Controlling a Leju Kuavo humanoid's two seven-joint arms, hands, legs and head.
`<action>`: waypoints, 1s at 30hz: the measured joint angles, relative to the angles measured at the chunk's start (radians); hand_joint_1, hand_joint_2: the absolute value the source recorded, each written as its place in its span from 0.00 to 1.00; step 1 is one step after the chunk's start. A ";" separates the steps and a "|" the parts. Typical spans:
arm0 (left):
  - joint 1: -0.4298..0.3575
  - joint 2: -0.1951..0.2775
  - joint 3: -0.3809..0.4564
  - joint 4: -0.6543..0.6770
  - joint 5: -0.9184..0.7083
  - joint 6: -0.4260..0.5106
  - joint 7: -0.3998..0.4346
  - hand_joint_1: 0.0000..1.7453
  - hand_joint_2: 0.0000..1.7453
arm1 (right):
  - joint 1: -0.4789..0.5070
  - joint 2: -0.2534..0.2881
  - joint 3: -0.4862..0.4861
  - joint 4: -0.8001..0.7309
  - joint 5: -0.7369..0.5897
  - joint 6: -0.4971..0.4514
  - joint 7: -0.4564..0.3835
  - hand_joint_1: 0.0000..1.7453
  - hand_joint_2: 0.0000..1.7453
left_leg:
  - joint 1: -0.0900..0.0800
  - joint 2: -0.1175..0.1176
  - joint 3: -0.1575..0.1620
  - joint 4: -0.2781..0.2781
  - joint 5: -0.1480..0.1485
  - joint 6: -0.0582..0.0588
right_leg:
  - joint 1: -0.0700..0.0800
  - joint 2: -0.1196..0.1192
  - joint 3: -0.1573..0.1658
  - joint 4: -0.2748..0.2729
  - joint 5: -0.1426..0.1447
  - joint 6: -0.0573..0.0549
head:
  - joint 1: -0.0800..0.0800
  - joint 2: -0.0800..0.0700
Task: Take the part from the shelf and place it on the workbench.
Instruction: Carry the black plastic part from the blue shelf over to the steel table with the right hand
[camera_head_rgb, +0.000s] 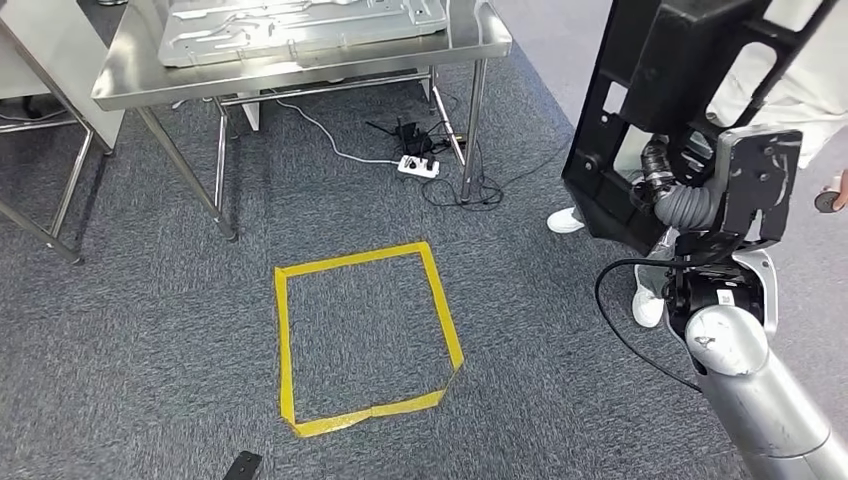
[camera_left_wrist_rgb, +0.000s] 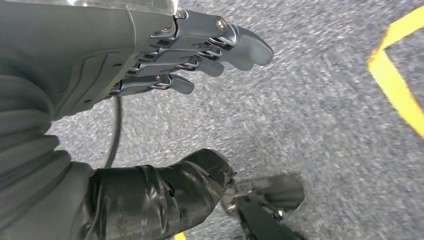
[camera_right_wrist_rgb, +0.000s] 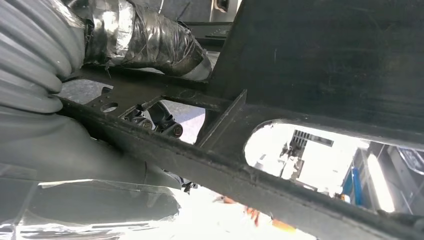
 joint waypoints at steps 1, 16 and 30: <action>-0.001 0.001 0.000 0.000 0.000 0.001 0.000 0.00 1.00 | -0.002 0.000 0.000 0.000 0.000 0.004 0.002 1.00 1.00 | -0.002 0.001 0.028 -0.062 0.022 0.004 | 0.002 0.001 0.005 0.001 -0.007 0.005 | 0.000 0.000; -0.001 0.002 0.000 0.000 -0.004 0.001 0.002 0.00 1.00 | -0.008 0.000 0.006 0.014 -0.004 0.017 0.016 1.00 1.00 | -0.008 -0.011 0.151 -0.130 -0.047 0.047 | 0.007 0.004 -0.123 0.103 0.030 0.028 | 0.008 0.000; 0.003 0.003 0.000 0.000 0.007 -0.004 0.011 0.00 1.00 | -0.008 0.000 0.015 0.020 -0.005 0.035 0.016 1.00 1.00 | 0.000 -0.002 -0.012 0.047 -0.084 -0.004 | 0.009 0.005 0.007 0.000 -0.005 -0.010 | 0.003 0.000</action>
